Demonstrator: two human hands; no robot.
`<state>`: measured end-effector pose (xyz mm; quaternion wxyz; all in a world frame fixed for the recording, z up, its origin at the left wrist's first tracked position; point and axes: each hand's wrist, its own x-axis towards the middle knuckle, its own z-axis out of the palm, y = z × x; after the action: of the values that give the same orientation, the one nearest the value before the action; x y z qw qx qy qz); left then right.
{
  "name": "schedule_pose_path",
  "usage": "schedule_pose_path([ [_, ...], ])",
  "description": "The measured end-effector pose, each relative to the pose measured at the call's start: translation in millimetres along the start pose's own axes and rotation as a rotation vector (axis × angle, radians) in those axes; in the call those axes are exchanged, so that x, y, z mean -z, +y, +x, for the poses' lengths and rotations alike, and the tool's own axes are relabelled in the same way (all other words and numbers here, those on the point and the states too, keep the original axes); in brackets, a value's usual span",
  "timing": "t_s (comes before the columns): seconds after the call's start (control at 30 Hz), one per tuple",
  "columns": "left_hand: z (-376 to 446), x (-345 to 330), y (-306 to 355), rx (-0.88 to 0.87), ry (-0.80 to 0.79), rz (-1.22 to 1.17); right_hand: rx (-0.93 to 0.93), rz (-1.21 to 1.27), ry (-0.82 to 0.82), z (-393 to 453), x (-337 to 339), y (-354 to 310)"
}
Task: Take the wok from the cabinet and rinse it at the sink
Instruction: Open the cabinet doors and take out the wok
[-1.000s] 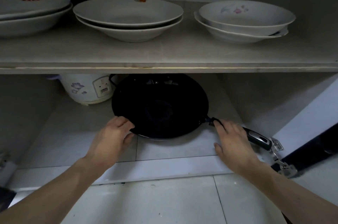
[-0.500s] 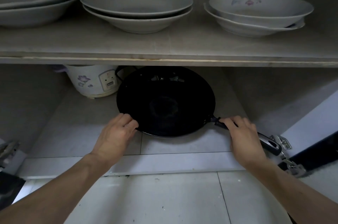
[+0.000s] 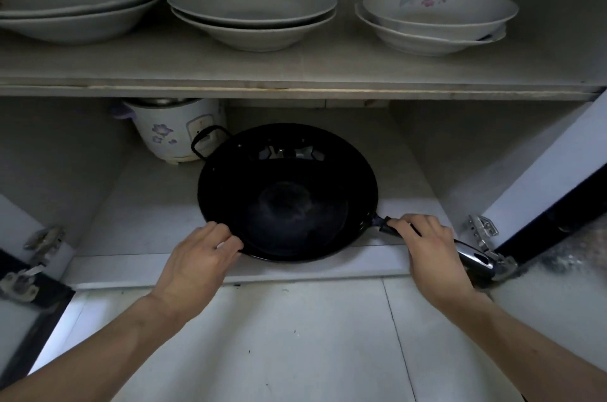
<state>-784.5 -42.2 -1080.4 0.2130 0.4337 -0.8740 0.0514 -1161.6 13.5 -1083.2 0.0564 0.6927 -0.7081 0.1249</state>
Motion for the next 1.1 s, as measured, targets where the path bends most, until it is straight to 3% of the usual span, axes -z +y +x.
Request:
schedule_pose_path([
  [0.27, -19.6, 10.7, 12.4, -0.025, -0.023, 0.051, 0.028, 0.020, 0.026, -9.4, 0.1, -1.5],
  [0.4, -16.9, 23.4, 9.4, -0.061, -0.054, -0.079, 0.044, 0.033, 0.068, -4.9, -2.4, -1.0],
  [0.53, 3.0, 30.1, -11.8, 0.129, 0.003, -0.120, 0.047, 0.019, 0.088, -2.3, -7.7, 2.5],
  [0.63, 32.0, 25.9, -42.0, 0.238, 0.001, 0.005, 0.050, 0.009, 0.109, -0.7, -11.0, 2.1],
  [0.83, 72.3, 16.9, -83.3, 0.274, -0.169, 0.191, 0.045, 0.028, 0.126, 6.0, -14.8, 5.7],
  [1.1, 80.6, 6.0, -127.8, 0.309, -0.226, 0.229, 0.057, 0.121, 0.117, 19.8, -8.9, 5.3],
])
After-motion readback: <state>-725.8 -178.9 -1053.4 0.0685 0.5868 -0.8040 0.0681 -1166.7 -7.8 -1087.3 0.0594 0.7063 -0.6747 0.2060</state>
